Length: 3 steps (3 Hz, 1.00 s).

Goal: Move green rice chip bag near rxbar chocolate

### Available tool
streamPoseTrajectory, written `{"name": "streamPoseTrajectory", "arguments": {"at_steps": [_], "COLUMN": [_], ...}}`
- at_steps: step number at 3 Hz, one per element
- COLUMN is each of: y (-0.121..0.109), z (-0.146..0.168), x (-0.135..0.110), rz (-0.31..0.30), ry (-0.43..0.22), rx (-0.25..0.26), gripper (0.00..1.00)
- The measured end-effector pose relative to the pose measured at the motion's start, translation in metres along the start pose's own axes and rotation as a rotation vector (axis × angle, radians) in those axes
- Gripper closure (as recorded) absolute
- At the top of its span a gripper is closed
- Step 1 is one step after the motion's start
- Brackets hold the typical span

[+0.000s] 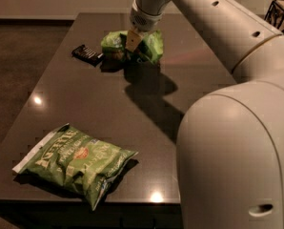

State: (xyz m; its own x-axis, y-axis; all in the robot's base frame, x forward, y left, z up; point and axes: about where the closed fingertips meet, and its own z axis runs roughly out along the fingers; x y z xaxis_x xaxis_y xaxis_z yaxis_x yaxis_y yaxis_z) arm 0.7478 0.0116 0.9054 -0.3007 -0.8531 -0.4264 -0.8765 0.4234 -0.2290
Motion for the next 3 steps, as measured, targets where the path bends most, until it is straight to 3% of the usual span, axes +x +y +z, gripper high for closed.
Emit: {"name": "streamPoseTrajectory", "arguments": {"at_steps": [1, 2, 3], "y": [0.0010, 0.0020, 0.0021], "z": [0.0034, 0.0069, 0.0070], "x": [0.0000, -0.0001, -0.0001], "rz": [-0.001, -0.002, -0.002], "ry": [0.002, 0.005, 0.005], "rx": [-0.004, -0.008, -0.008], "gripper": [0.15, 0.00, 0.00]}}
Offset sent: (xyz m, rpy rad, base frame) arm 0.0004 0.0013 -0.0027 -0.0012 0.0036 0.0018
